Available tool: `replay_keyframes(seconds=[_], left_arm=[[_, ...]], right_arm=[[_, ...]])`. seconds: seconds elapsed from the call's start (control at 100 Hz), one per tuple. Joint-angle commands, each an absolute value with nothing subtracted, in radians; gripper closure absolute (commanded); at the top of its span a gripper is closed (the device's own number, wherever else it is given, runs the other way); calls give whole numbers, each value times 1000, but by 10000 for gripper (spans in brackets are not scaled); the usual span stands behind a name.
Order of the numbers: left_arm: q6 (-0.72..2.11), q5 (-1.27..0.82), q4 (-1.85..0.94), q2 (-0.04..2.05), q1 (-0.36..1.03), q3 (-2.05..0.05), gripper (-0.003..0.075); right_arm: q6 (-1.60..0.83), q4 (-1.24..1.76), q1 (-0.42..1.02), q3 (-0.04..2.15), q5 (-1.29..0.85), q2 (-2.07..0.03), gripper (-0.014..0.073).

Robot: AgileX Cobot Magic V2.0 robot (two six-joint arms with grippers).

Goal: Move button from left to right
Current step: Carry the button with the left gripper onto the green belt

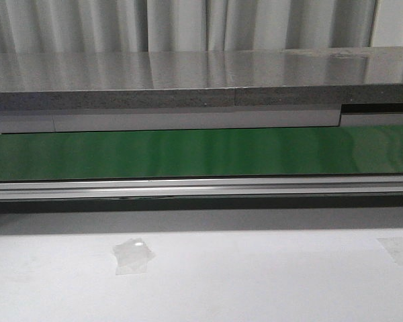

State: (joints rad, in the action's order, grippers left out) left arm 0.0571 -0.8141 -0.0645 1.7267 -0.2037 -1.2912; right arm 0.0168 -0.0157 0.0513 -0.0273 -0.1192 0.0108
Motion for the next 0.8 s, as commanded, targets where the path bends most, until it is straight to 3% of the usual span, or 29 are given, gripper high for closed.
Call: replay_keyframes(seconds=[0.0, 0.51, 0.62, 0.79], left_arm=[[57, -763, -74, 1678, -168, -1314, 740], [57, -746, -70, 1717, -116, -1314, 727], [57, -746, -70, 1717, -116, -1314, 631], [83, -752, -70, 1717, -116, -1314, 392]], right_arm=[[11, -20, 56, -13, -34, 25, 659], [11, -20, 56, -13, -34, 25, 659], [11, -20, 56, -13, -34, 25, 659], [11, -20, 56, -13, -34, 25, 659]])
